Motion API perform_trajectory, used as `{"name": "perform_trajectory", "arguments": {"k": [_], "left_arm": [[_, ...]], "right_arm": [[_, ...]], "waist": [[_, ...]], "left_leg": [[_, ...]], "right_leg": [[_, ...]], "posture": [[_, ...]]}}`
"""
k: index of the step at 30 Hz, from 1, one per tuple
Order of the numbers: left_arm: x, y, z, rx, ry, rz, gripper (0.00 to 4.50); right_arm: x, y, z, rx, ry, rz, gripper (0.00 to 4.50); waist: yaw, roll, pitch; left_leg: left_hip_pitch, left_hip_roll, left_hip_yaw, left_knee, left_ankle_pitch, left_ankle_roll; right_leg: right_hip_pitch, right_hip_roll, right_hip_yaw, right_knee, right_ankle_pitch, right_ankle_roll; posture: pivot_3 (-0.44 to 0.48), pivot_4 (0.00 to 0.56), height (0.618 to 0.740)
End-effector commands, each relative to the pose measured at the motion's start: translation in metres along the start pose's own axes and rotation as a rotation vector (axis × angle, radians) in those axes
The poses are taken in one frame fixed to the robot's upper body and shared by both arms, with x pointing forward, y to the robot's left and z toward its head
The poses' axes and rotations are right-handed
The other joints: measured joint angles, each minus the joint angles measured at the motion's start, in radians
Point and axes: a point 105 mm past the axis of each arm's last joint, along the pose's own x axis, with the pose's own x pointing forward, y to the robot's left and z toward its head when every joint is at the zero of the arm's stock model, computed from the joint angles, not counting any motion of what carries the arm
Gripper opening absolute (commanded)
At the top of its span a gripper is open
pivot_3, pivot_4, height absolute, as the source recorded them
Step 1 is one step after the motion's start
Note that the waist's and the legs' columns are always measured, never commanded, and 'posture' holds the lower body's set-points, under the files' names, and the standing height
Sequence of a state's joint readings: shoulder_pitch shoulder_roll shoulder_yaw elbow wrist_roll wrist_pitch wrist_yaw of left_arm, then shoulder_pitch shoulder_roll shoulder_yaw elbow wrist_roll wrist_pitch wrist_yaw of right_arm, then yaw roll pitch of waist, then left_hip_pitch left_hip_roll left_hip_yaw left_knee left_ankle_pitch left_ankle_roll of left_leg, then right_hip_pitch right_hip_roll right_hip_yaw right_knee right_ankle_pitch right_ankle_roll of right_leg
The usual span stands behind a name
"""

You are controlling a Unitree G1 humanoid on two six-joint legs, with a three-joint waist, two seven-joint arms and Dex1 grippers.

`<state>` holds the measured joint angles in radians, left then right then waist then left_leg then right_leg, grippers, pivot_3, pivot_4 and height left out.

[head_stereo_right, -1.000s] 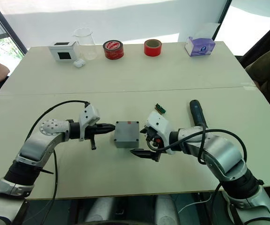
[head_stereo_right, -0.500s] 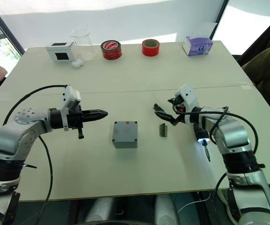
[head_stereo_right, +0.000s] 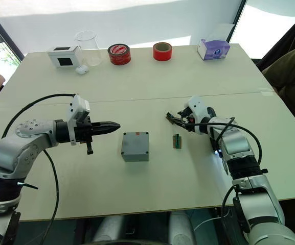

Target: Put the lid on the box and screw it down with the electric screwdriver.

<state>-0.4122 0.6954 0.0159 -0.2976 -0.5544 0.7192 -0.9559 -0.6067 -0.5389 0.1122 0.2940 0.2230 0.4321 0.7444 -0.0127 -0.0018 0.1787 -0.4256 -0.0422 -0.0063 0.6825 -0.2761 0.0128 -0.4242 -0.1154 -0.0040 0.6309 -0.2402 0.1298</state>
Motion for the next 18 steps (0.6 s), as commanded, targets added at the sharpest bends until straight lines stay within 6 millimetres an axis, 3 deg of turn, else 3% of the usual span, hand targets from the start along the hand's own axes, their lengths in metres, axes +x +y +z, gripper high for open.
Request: {"name": "perform_trajectory", "arguments": {"k": [1, 10, 13, 15, 16, 18], "left_arm": [[-0.0016, -0.0022, 0.0090, 0.031, -0.023, 0.000, 0.00], [-0.0013, -0.0011, 0.0067, 0.024, -0.021, 0.006, 0.00], [-0.0012, -0.0015, 0.0053, 0.023, -0.016, 0.005, 0.00], [-0.0014, -0.0013, 0.0044, 0.023, -0.011, 0.006, 0.00], [-0.0014, -0.0010, 0.0043, 0.023, -0.011, 0.007, 0.00], [-0.0013, -0.0008, 0.0043, 0.024, -0.010, 0.008, 0.00]], "right_arm": [[-0.0003, -0.0034, 0.0203, -0.030, -0.063, -0.009, 1.91], [0.0047, -0.0059, 0.0218, -0.030, -0.069, -0.028, 1.91], [0.0056, -0.0078, 0.0231, -0.032, -0.076, -0.037, 1.12], [0.0063, -0.0084, 0.0235, -0.031, -0.078, -0.039, 0.26], [0.0065, -0.0086, 0.0235, -0.032, -0.078, -0.039, 0.04], [0.0068, -0.0087, 0.0230, -0.032, -0.076, -0.039, 0.04]], "waist": [[0.001, 0.000, 0.000], [-0.001, 0.000, 0.000], [0.000, 0.000, 0.000], [0.001, 0.000, 0.000], [0.001, 0.000, 0.000], [0.000, 0.000, 0.000]], "left_leg": [[0.000, 0.000, 0.000, 0.000, 0.000, 0.000], [0.000, 0.000, 0.000, 0.000, 0.000, 0.000], [0.000, 0.000, 0.000, 0.000, 0.000, 0.000], [0.000, 0.000, 0.000, 0.000, 0.000, 0.000], [0.000, 0.000, 0.000, 0.000, 0.000, 0.000], [0.000, 0.000, 0.000, 0.000, 0.000, 0.000]], "right_leg": [[0.000, 0.000, 0.000, 0.000, 0.000, 0.000], [0.000, 0.000, 0.000, 0.000, 0.000, 0.000], [0.000, 0.000, 0.000, 0.000, 0.000, 0.000], [0.000, 0.000, 0.000, 0.000, 0.000, 0.000], [0.000, 0.000, 0.000, 0.000, 0.000, 0.000], [0.000, 0.000, 0.000, 0.000, 0.000, 0.000]], "posture": [[0.000, 0.150, 0.740], [0.000, 0.150, 0.740], [0.000, 0.150, 0.740], [0.000, 0.150, 0.740], [0.000, 0.150, 0.740], [0.000, 0.150, 0.740]]}}
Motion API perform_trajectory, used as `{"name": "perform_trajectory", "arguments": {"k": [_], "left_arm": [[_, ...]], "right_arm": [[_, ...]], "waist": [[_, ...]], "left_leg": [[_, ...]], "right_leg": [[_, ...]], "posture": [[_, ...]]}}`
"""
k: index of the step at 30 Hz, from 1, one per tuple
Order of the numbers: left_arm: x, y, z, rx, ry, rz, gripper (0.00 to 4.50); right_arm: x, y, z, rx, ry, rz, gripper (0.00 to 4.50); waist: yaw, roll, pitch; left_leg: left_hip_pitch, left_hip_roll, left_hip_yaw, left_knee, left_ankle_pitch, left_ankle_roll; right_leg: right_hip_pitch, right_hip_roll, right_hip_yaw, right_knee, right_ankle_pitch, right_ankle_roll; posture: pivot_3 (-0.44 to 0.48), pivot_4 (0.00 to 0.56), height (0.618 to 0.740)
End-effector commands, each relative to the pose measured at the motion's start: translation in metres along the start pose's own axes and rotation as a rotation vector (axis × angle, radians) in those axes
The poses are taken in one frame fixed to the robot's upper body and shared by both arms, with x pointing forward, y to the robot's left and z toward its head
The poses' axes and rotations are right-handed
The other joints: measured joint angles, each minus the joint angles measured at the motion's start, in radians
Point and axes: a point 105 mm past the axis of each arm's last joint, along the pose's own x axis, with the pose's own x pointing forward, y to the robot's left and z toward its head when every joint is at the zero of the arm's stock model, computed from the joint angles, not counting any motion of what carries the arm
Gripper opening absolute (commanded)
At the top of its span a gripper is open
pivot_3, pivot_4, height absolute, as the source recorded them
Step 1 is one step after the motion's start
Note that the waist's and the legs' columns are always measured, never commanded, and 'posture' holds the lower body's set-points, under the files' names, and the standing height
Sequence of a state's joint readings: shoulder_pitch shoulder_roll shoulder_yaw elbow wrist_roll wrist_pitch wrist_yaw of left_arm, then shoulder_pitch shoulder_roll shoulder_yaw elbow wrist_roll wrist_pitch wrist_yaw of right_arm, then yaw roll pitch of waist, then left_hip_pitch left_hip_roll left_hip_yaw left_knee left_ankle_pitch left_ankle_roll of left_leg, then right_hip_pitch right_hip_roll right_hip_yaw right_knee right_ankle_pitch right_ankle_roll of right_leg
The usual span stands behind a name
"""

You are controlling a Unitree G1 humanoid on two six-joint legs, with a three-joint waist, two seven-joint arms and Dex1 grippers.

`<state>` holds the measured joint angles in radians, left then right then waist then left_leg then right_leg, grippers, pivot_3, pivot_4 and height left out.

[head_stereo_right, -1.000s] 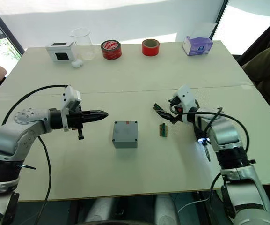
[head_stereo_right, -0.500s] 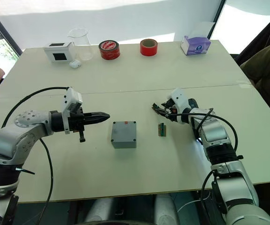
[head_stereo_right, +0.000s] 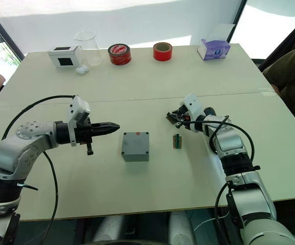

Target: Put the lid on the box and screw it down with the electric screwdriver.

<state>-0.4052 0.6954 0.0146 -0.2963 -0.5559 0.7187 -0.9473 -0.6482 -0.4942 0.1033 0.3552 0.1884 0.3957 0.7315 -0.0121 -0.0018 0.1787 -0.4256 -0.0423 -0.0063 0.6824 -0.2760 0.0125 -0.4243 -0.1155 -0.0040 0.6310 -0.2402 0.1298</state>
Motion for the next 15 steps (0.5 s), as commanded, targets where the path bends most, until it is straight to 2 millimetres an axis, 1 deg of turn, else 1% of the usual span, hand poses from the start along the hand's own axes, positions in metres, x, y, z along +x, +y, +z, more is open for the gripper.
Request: {"name": "perform_trajectory", "arguments": {"k": [1, 8, 14, 15], "left_arm": [[-0.0011, -0.0011, 0.0066, 0.032, -0.013, 0.001, 0.00], [-0.0011, -0.0011, 0.0056, 0.034, -0.009, 0.007, 0.00], [-0.0011, -0.0021, 0.0049, 0.031, -0.009, 0.005, 0.00], [-0.0009, -0.0023, 0.0046, 0.031, -0.009, 0.004, 0.00]], "right_arm": [[-0.0026, -0.0066, 0.0161, -0.026, -0.051, -0.021, 0.04], [-0.0047, -0.0057, 0.0141, -0.029, -0.049, -0.018, 0.04], [-0.0073, -0.0057, 0.0179, -0.014, -0.073, -0.020, 0.04], [-0.0091, -0.0056, 0.0223, -0.012, -0.092, -0.022, 0.04]], "waist": [[-0.001, 0.000, 0.000], [-0.001, 0.000, 0.000], [-0.001, 0.000, 0.000], [-0.001, 0.000, 0.000]], "left_leg": [[0.000, 0.000, 0.000, 0.000, 0.000, 0.000], [0.000, 0.000, 0.000, 0.000, 0.000, 0.000], [0.000, 0.000, 0.000, 0.000, 0.000, 0.000], [0.000, 0.000, 0.000, 0.000, 0.000, 0.000]], "right_leg": [[0.000, 0.000, 0.000, 0.000, 0.000, 0.000], [0.000, 0.000, 0.000, 0.000, 0.000, 0.000], [0.000, 0.000, 0.000, 0.000, 0.000, 0.000], [0.000, 0.000, 0.000, 0.000, 0.000, 0.000]], "posture": [[0.000, 0.150, 0.740], [0.000, 0.150, 0.740], [0.000, 0.150, 0.740], [0.000, 0.150, 0.740]]}}
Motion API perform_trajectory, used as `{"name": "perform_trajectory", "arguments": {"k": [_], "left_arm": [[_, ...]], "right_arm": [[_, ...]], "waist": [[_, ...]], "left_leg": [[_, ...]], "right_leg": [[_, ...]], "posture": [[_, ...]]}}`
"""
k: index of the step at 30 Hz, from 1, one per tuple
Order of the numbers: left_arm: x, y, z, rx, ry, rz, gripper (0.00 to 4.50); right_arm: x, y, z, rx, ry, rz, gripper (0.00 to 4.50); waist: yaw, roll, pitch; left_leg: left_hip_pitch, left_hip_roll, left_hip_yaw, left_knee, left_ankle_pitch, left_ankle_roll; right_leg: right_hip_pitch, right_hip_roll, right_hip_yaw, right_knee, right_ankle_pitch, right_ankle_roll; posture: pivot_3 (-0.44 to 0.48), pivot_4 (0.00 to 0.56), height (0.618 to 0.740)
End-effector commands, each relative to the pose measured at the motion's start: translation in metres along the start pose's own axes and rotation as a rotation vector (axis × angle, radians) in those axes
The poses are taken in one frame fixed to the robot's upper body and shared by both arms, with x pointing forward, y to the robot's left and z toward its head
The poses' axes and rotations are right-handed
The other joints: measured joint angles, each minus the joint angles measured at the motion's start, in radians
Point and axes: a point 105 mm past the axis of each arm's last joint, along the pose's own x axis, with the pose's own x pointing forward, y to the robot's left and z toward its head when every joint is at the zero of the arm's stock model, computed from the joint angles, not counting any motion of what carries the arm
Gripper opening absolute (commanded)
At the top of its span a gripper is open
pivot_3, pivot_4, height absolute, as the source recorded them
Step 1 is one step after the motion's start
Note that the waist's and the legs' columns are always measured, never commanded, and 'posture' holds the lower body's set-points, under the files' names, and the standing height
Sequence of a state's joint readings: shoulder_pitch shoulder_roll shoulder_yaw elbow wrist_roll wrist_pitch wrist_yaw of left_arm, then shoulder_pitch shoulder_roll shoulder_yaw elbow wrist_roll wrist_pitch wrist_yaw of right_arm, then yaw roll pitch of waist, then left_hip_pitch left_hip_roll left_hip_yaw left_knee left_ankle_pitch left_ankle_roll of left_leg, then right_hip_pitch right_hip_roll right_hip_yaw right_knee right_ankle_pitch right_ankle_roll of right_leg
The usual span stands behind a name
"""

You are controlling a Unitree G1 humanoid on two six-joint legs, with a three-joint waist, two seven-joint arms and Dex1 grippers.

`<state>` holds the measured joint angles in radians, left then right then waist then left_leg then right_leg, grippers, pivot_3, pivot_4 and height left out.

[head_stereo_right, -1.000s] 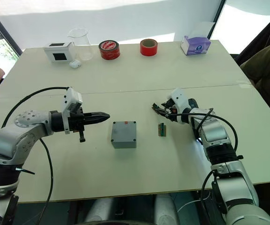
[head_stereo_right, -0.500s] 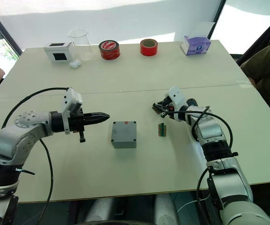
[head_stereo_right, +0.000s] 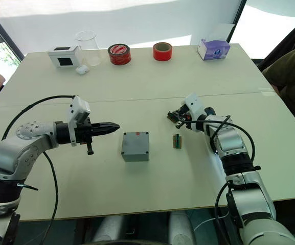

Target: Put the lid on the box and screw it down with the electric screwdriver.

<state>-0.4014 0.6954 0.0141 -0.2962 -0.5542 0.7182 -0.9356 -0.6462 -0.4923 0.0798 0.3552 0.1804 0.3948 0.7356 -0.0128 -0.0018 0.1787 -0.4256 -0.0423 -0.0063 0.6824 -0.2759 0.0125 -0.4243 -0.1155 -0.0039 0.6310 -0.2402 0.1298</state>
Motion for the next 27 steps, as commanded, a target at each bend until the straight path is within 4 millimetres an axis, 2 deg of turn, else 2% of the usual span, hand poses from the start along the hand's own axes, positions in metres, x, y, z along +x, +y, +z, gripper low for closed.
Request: {"name": "perform_trajectory", "arguments": {"k": [1, 12, 15, 18, 21, 27], "left_arm": [[-0.001, -0.003, 0.006, 0.032, -0.014, -0.011, 0.00], [0.000, -0.001, 0.006, 0.032, -0.021, -0.018, 0.00], [-0.003, -0.003, 0.007, 0.022, -0.023, -0.026, 0.00], [-0.007, -0.005, 0.006, 0.020, -0.009, -0.038, 0.00], [-0.012, -0.005, 0.005, 0.031, 0.013, -0.040, 0.00], [-0.014, -0.008, 0.003, 0.023, 0.019, -0.048, 0.00]], "right_arm": [[-0.009, -0.001, 0.026, -0.016, -0.104, -0.007, 0.04], [-0.020, 0.003, 0.039, -0.001, -0.150, -0.010, 0.04], [-0.031, 0.020, 0.057, -0.030, -0.203, 0.045, 0.04], [-0.038, 0.039, 0.064, -0.051, -0.213, 0.092, 0.04], [-0.042, 0.066, 0.068, -0.069, -0.216, 0.163, 0.04], [-0.042, 0.099, 0.066, -0.071, -0.203, 0.239, 0.04]], "waist": [[0.000, 0.000, 0.000], [0.001, 0.000, 0.000], [0.001, 0.000, 0.000], [0.000, 0.000, 0.000], [0.001, 0.000, 0.000], [0.003, 0.000, 0.000]], "left_leg": [[0.000, 0.000, 0.000, 0.000, 0.000, 0.000], [0.000, 0.000, 0.000, 0.000, 0.000, 0.000], [0.000, 0.000, 0.000, 0.000, 0.000, 0.000], [0.000, 0.000, 0.000, 0.000, -0.001, 0.001], [0.000, 0.000, 0.000, 0.000, -0.002, 0.003], [0.000, 0.000, 0.000, 0.000, -0.003, 0.005]], "right_leg": [[0.000, 0.000, 0.000, 0.000, 0.000, 0.000], [0.000, 0.000, 0.000, 0.000, 0.000, 0.000], [0.000, 0.000, 0.000, 0.000, 0.000, 0.000], [0.000, 0.000, 0.000, 0.000, 0.000, 0.000], [0.000, 0.000, 0.000, 0.000, 0.000, 0.000], [0.000, 0.000, 0.000, 0.000, 0.000, 0.000]], "posture": [[0.000, 0.150, 0.740], [0.000, 0.150, 0.740], [0.000, 0.150, 0.740], [0.000, 0.150, 0.740], [0.000, 0.150, 0.740], [0.000, 0.150, 0.740]]}}
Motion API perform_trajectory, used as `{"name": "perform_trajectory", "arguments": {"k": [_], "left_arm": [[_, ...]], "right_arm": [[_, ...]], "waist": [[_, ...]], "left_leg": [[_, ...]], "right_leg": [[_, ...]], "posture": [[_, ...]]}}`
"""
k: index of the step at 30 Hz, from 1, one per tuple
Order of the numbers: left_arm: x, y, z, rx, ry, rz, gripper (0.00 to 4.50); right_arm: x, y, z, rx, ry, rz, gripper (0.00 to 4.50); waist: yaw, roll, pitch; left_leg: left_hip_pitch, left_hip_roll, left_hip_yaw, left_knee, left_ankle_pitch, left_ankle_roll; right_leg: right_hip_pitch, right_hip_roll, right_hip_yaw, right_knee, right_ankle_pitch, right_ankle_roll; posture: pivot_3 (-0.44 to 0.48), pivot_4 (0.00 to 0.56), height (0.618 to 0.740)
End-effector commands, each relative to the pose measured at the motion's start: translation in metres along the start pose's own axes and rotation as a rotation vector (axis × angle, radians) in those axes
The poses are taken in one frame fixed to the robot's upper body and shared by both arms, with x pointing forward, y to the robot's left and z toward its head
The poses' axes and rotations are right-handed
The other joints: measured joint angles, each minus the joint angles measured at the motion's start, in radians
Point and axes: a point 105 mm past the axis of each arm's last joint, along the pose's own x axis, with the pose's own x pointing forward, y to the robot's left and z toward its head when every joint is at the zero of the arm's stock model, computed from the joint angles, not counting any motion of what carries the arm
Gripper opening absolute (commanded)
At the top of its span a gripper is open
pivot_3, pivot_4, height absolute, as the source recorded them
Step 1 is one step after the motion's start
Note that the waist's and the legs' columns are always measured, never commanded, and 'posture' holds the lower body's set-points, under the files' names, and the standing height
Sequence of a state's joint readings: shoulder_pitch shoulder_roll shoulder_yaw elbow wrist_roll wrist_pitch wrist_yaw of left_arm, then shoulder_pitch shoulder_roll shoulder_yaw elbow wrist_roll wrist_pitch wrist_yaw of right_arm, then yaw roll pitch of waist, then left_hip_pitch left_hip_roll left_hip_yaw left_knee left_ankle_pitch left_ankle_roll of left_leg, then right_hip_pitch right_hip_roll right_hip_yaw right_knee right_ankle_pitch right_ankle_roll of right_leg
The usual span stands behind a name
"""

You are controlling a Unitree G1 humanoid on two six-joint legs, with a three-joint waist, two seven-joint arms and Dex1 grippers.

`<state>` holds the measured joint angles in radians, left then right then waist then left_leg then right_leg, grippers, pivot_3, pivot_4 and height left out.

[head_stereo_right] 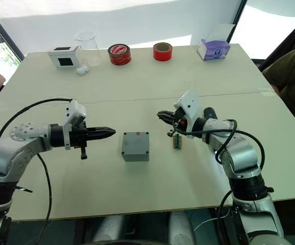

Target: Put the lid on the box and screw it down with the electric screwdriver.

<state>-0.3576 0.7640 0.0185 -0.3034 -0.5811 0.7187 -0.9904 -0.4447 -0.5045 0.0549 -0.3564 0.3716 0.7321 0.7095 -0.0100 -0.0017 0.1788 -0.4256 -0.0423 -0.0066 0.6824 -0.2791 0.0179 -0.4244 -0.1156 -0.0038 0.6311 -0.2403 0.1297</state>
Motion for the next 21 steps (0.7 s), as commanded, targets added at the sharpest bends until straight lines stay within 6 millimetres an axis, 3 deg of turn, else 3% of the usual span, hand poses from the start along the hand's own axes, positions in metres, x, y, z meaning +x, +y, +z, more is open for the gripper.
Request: {"name": "perform_trajectory", "arguments": {"k": [1, 7, 21], "left_arm": [[-0.002, -0.004, 0.013, 0.041, -0.036, -0.007, 0.00], [0.000, -0.004, 0.014, 0.040, -0.044, -0.006, 0.00], [0.001, -0.005, 0.014, 0.044, -0.042, -0.009, 0.00]], "right_arm": [[0.003, 0.018, 0.009, -0.021, -0.033, 0.042, 0.04], [0.010, 0.030, -0.002, -0.004, -0.010, 0.065, 0.04], [0.013, 0.034, -0.010, -0.005, 0.006, 0.064, 0.04]], "waist": [[0.000, 0.000, 0.000], [-0.001, 0.000, 0.000], [-0.001, 0.000, 0.000]], "left_leg": [[0.000, 0.000, 0.000, 0.000, 0.000, 0.000], [0.000, 0.000, 0.000, 0.000, 0.000, 0.000], [0.000, 0.000, 0.000, 0.000, 0.000, 0.000]], "right_leg": [[0.000, 0.000, 0.000, 0.000, 0.000, 0.000], [0.000, 0.000, 0.000, 0.000, 0.000, 0.000], [0.000, 0.000, 0.000, 0.000, 0.000, 0.000]], "posture": [[0.000, 0.150, 0.740], [0.000, 0.150, 0.740], [0.000, 0.150, 0.740]]}}
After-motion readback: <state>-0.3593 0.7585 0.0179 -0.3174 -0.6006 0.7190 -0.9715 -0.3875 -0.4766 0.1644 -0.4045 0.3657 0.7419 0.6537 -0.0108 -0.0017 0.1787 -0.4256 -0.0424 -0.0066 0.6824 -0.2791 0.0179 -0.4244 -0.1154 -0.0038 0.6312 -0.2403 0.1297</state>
